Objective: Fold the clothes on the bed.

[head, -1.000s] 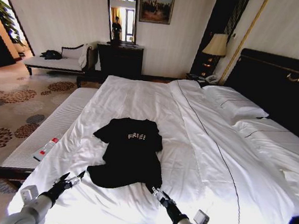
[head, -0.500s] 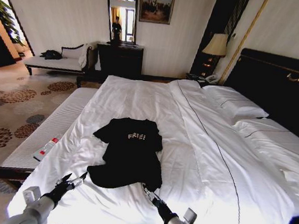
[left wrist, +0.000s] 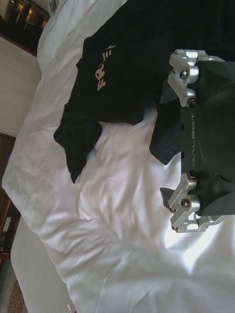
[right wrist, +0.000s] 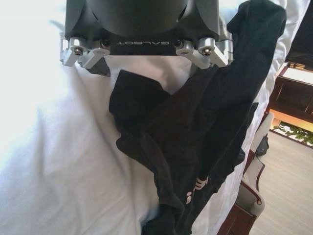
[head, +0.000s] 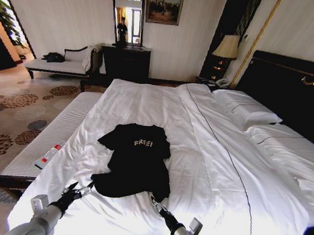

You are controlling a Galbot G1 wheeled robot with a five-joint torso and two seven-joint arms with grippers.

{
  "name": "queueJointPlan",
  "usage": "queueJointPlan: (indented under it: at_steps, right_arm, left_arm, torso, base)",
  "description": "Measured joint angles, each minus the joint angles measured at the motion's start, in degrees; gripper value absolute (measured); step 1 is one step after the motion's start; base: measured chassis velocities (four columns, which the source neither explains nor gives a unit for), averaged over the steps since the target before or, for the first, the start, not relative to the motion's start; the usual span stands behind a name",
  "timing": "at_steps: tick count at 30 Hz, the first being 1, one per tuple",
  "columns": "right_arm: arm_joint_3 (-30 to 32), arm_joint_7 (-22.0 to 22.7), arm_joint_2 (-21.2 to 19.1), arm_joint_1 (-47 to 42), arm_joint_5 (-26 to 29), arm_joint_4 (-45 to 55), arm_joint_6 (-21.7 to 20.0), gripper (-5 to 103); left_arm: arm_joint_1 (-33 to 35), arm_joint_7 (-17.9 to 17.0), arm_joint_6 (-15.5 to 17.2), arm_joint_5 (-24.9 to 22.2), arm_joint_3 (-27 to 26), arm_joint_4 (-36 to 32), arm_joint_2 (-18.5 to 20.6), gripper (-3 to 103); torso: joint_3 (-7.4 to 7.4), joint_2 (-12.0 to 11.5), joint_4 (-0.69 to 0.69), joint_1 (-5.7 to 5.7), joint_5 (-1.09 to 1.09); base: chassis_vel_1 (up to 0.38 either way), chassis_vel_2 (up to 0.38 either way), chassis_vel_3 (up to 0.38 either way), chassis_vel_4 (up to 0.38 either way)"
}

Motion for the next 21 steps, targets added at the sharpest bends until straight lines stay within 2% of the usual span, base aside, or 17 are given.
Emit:
queueJointPlan:
  at_steps: [2,5,8,11,12,13,15,18,19,21]
  right_arm:
    - [0.1,-0.01,-0.06,0.73,0.22,-0.9,0.02,81]
    - [0.19,-0.02,-0.16,1.15,0.41,-1.64,0.1,75]
    - [0.47,-0.21,-0.49,1.55,0.88,-2.64,0.33,59]
    - [0.58,-0.34,-0.65,1.66,1.34,-3.0,0.42,54]
    - [0.54,-0.43,-0.65,1.8,1.44,-3.27,0.58,43]
    - [0.52,-0.44,-0.59,1.95,1.51,-3.51,0.76,37]
    - [0.5,-0.45,-0.54,2.08,1.57,-3.68,0.84,37]
    - [0.5,-0.45,-0.42,2.26,1.77,-4.09,1.1,21]
    - [0.5,-0.45,-0.42,2.26,1.77,-4.09,1.1,21]
    - [0.61,-0.45,-0.41,2.13,1.82,-4.15,1.25,10]
  left_arm:
    - [-0.14,-0.18,0.04,0.0,-0.17,-0.1,0.27,96]
    - [-0.19,-0.35,0.08,0.05,-0.31,-0.23,0.35,96]
    - [-0.05,-0.49,0.11,0.69,-0.52,-0.71,0.48,96]
    - [0.1,-0.55,0.14,0.98,-0.7,-1.18,0.6,96]
    - [0.1,-0.62,0.16,1.06,-0.76,-1.37,0.62,96]
    - [0.08,-0.81,0.19,1.14,-0.77,-1.5,0.62,96]
    - [0.06,-0.91,0.2,1.21,-0.77,-1.59,0.58,96]
    - [0.2,-1.08,0.23,1.44,-0.68,-1.91,0.21,96]
    - [0.2,-1.08,0.23,1.44,-0.68,-1.91,0.21,96]
    - [0.49,-1.07,0.23,1.7,-0.72,-1.98,-0.11,96]
  torso:
    - [0.0,0.0,0.0,0.0,0.0]
    - [0.0,0.0,0.0,0.0,0.0]
    - [0.0,0.0,0.0,0.0,0.0]
    - [0.0,0.0,0.0,0.0,0.0]
    - [0.0,0.0,0.0,0.0,0.0]
    - [0.0,0.0,0.0,0.0,0.0]
    - [0.0,0.0,0.0,0.0,0.0]
    - [0.0,0.0,0.0,0.0,0.0]
    - [0.0,0.0,0.0,0.0,0.0]
    - [0.0,0.0,0.0,0.0,0.0]
  base:
    - [0.0,0.0,0.0,0.0]
    - [0.0,0.0,0.0,0.0]
    - [0.0,0.0,0.0,0.0]
    - [0.0,0.0,0.0,0.0]
    - [0.0,0.0,0.0,0.0]
    - [0.0,0.0,0.0,0.0]
    - [0.0,0.0,0.0,0.0]
    - [0.0,0.0,0.0,0.0]
    - [0.0,0.0,0.0,0.0]
    - [0.0,0.0,0.0,0.0]
